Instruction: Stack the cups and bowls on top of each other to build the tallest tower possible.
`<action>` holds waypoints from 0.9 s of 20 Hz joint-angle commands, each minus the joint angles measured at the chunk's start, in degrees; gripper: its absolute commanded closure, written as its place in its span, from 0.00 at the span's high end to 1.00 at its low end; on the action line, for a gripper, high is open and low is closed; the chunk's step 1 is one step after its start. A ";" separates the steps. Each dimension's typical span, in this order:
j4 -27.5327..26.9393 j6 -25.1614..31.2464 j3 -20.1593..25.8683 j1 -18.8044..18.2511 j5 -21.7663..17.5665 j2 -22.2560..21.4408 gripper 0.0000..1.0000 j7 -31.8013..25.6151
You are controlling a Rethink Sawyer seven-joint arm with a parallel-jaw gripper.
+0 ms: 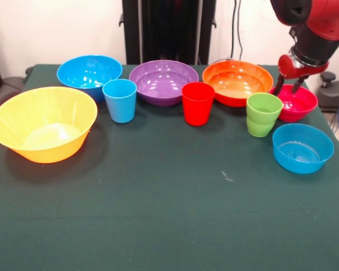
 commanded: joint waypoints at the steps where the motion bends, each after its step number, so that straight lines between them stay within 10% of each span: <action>1: -4.16 -4.54 1.76 1.07 3.73 0.69 1.00 11.51; 18: -5.09 -5.85 1.21 3.85 10.65 0.89 1.00 13.17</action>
